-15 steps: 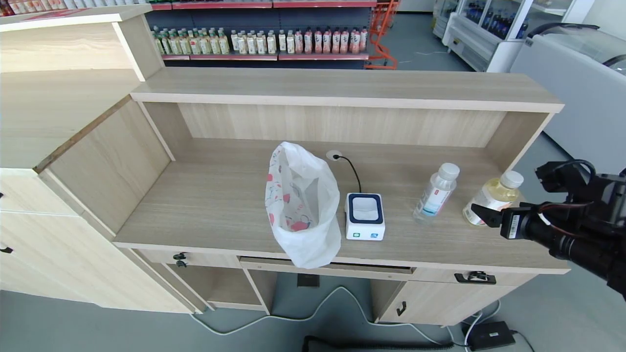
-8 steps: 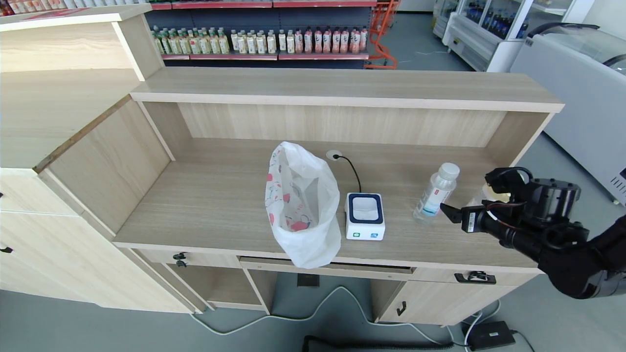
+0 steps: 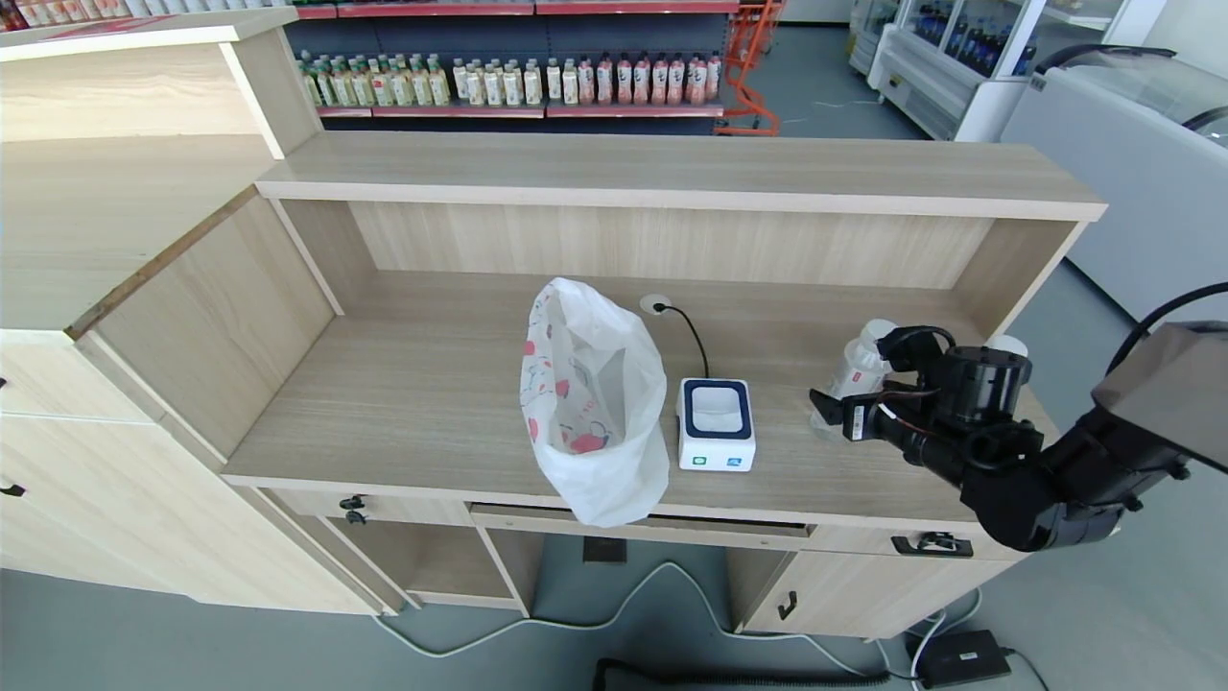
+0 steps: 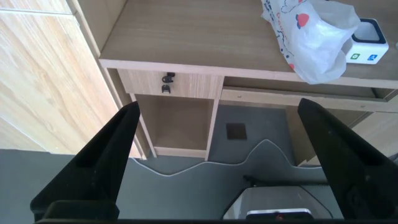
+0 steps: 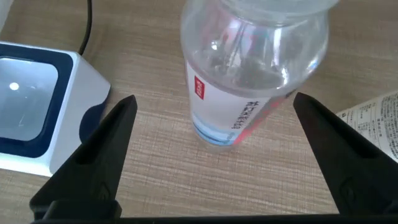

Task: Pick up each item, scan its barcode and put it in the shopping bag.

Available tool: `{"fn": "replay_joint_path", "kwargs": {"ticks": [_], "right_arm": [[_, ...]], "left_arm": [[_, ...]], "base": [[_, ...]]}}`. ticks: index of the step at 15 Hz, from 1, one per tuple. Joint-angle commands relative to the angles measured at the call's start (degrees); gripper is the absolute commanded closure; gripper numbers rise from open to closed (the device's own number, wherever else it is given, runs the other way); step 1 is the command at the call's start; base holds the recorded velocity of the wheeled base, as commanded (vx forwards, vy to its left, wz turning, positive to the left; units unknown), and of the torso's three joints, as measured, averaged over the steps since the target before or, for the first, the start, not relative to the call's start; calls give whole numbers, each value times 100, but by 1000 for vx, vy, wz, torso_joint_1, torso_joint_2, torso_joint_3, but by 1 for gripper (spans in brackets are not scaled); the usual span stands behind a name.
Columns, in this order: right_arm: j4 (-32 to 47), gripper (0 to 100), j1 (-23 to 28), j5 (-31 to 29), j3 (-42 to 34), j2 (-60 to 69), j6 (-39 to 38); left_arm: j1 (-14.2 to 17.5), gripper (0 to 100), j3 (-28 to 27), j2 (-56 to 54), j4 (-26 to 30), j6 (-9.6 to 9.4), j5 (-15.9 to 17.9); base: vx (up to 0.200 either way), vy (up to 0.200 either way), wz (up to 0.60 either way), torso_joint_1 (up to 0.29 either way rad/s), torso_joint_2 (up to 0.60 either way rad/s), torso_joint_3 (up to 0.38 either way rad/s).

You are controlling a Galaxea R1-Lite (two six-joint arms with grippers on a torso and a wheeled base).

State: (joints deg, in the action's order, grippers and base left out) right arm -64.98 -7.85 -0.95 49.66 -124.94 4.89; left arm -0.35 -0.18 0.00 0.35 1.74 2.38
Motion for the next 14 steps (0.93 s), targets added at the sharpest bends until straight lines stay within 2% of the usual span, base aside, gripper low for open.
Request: {"fn": "replay_joint_path", "kwargs": {"ticks": [1,4,11,14], "right_arm": [[11,0,-85,7,281,-250,-5],[29,0,-111,7,685,-540,-5],[-6,0,-103,51,1054,-742,-5],[-15,0,-6,297,1195,-777,-41]], "left_arm": [[0,0,1,0,0,1,0],[0,0,1,0,0,1,0],[0,0,1,0,0,1,0],[0,0,1,0,0,1,0]], "base": [[0,0,0,0,0,0],[0,0,0,0,0,0],[0,0,0,0,0,0],[0,0,0,0,0,0]]}}
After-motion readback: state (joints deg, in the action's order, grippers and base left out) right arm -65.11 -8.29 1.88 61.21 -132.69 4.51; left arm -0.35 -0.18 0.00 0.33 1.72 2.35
